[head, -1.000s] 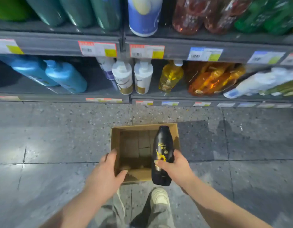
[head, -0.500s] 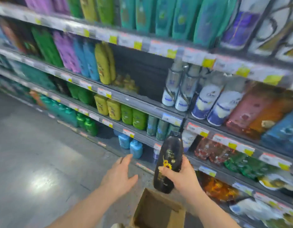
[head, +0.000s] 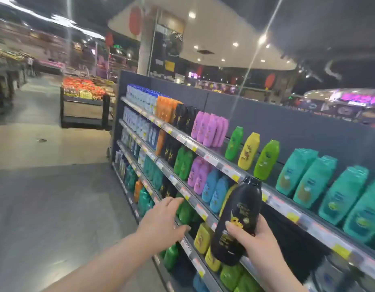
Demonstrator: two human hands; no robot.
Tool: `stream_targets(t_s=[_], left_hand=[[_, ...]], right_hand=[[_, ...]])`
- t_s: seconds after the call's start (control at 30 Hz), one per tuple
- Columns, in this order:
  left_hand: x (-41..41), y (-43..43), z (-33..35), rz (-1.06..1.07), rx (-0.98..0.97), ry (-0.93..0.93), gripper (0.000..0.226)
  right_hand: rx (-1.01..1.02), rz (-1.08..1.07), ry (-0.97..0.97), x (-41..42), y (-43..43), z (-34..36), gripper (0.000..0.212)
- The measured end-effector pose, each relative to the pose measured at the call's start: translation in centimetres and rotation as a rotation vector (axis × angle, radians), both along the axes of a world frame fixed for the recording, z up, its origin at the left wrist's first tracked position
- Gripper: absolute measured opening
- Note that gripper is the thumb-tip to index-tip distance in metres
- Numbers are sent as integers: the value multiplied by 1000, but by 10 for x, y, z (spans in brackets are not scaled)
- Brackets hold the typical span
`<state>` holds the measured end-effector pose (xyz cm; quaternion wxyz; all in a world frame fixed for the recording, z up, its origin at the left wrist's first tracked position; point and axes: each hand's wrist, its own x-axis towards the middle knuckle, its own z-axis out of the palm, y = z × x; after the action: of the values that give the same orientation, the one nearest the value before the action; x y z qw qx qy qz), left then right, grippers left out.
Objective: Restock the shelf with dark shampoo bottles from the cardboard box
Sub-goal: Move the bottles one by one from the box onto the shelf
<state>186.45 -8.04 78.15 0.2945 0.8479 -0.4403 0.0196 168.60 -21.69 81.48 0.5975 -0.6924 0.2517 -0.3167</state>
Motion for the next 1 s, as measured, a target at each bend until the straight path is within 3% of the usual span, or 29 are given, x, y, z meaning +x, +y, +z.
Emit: stream_targets(t_s=[0.13,0.3,0.5,0.77,1.0], left_hand=[[99,26,23,49,-3,-33,70],[219,48,49,76,27,-42,70],[315,27,51,26,47,-23,72],[425,-40,40,-8,80,-46,71],[541,-148,71,-47,72,-102,69]], right_hand=[[-28,40,-22,106,17,18,49],[-103,43,-69,233,37,31,43],[-178,-8,-5,328,22,34,49],[-275,-93,33,447,-70,35,47],[-386,-196,6,560,-186,56,44]])
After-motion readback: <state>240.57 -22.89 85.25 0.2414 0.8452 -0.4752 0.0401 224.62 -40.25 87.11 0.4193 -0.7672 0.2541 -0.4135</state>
